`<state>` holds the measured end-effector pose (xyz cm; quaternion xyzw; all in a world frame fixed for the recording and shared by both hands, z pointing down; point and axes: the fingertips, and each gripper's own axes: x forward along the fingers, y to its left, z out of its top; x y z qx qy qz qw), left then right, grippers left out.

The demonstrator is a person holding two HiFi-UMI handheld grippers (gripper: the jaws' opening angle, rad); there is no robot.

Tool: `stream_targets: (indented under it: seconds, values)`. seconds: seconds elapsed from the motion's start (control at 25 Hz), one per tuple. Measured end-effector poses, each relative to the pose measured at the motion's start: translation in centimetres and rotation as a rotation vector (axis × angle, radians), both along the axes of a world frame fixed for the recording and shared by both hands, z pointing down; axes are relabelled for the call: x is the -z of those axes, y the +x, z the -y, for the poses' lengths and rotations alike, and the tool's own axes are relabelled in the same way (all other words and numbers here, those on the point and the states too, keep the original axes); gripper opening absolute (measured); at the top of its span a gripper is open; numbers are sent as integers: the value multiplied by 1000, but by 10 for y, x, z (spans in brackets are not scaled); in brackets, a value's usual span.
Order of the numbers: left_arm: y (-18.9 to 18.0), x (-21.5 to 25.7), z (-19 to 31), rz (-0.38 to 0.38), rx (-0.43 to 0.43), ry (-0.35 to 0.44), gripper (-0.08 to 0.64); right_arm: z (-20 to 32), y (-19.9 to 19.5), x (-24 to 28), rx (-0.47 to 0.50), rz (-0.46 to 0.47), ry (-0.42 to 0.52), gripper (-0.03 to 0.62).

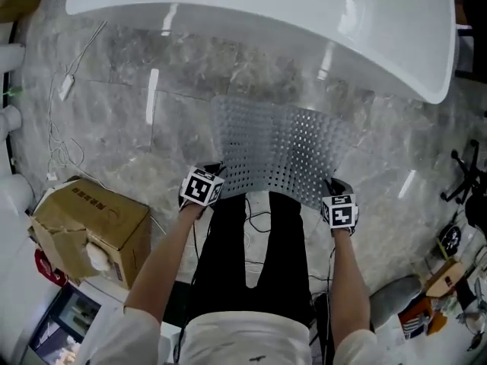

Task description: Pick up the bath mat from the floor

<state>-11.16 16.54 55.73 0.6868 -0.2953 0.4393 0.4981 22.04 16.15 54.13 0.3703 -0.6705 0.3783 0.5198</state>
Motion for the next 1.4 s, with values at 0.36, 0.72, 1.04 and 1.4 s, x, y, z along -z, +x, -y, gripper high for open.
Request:
stream_targets:
  seconds: [0.36, 0.72, 1.04, 1.4]
  values:
    - [-43, 110, 7, -17, 54, 57, 58, 16, -20, 135, -41, -6, 146, 48]
    - [-73, 196, 41, -45, 29, 238, 60, 36, -40, 234, -43, -33, 312, 48]
    - [-113, 278, 101, -61, 103, 468, 60, 83, -39, 318, -90, -52, 545, 48]
    - [-135, 412, 176, -106, 128, 775, 60, 144, -48, 449, -74, -39, 860, 48]
